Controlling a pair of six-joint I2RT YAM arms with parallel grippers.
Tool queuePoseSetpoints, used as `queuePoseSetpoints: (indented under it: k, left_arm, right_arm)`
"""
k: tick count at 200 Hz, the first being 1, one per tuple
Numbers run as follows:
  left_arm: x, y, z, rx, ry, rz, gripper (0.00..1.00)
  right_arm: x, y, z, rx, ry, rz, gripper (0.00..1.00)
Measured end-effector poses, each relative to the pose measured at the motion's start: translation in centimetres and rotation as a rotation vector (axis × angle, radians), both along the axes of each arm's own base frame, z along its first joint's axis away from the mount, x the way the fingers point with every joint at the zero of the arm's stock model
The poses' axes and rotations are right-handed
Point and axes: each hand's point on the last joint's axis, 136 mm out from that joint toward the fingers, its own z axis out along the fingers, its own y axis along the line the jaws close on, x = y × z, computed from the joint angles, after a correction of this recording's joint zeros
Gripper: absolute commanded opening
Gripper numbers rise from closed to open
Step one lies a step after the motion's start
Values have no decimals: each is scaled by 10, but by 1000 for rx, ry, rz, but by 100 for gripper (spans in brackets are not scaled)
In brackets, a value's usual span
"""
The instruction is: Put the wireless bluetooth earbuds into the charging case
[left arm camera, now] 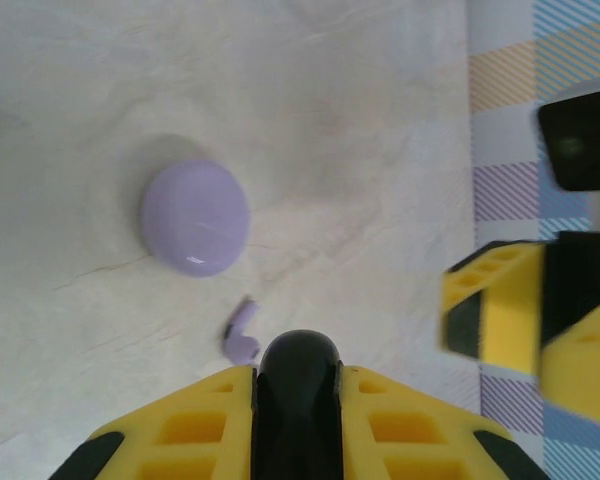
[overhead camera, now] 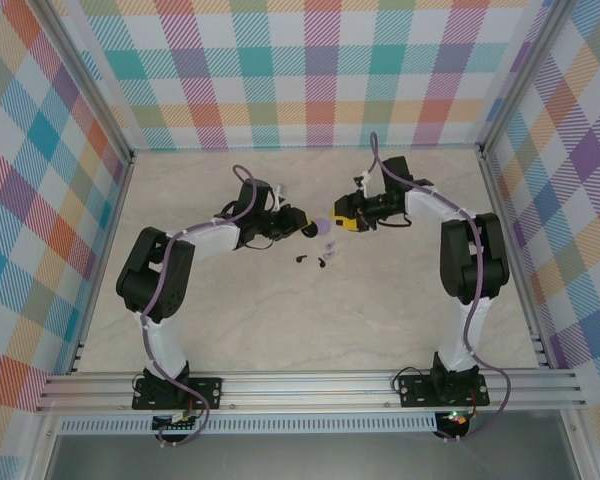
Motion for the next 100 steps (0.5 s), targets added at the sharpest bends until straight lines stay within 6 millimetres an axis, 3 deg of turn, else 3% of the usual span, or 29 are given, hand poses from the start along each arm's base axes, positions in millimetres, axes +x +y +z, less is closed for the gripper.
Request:
queuePoseSetpoints:
  k: [28,76,100]
  left_arm:
    - [-4,-6,37,-57,-84,-48,16]
    - [-26,-6,112,-124,-259,-136,17]
    - [-43,-6,140,-130,-331,-184,17]
  right_arm:
    - [-11,4,17,59,-53,59,49]
    - [-37,5,93,167,-268,144,52]
    - [-49,3,125,201,-362,170,54]
